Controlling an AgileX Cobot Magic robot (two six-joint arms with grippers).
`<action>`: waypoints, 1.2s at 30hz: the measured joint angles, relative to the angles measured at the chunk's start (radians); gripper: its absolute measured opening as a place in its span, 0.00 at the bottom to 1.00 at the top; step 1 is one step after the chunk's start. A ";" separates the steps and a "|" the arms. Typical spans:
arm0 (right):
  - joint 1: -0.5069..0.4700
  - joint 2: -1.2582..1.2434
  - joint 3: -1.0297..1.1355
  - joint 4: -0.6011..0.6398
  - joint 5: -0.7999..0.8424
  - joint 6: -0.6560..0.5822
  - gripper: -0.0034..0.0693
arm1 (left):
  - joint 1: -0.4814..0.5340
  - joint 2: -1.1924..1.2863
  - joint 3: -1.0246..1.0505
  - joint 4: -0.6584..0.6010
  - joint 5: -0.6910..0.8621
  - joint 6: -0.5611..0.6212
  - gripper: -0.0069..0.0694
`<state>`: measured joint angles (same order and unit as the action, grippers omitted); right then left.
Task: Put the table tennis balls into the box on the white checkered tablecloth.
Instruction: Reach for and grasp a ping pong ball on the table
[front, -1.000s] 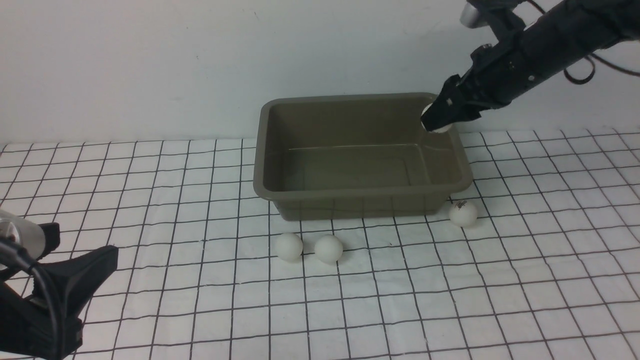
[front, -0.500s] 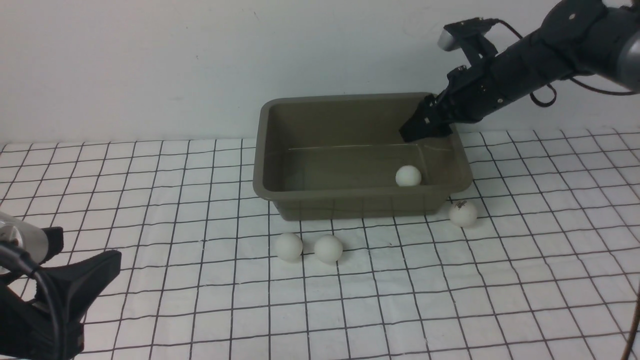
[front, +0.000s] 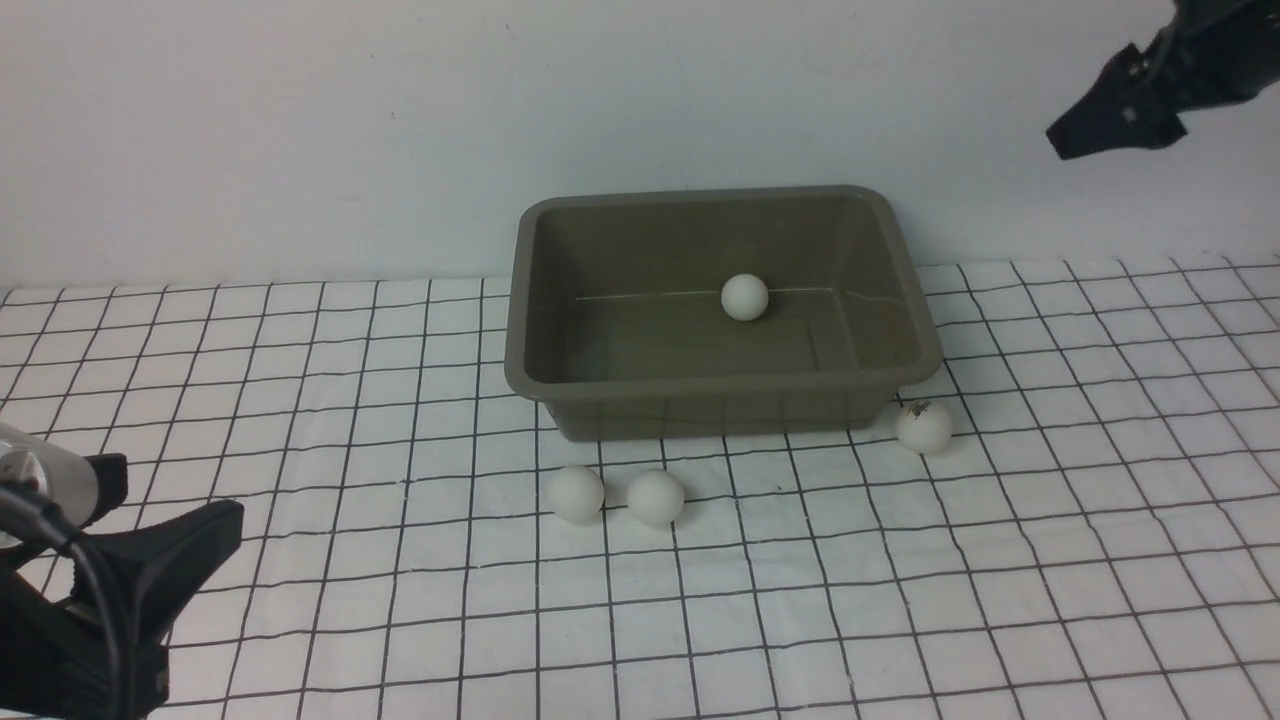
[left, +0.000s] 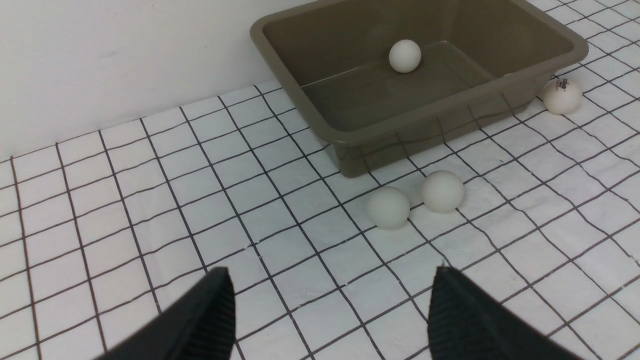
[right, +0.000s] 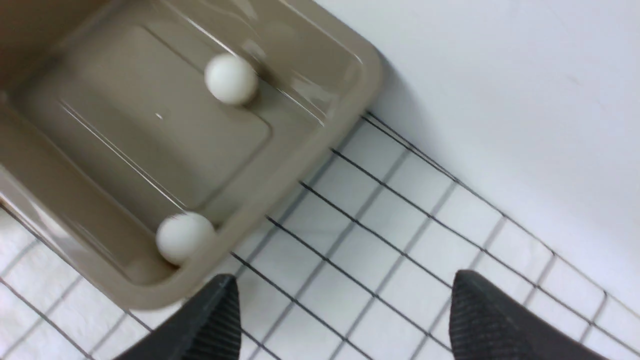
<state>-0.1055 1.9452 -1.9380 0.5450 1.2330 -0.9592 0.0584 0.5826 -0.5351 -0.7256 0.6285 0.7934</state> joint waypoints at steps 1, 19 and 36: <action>-0.012 0.000 0.003 0.000 0.004 -0.008 0.74 | 0.000 0.000 0.000 0.000 0.000 0.001 0.70; 0.014 -0.009 0.399 0.091 -0.051 -0.156 0.74 | 0.000 0.000 0.000 0.021 0.000 0.008 0.70; 0.142 0.146 0.424 0.096 -0.217 -0.161 0.78 | 0.000 0.000 0.000 0.022 0.018 0.008 0.70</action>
<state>0.0370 2.0914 -1.5136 0.6414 1.0160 -1.1198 0.0584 0.5826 -0.5351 -0.7034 0.6462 0.8011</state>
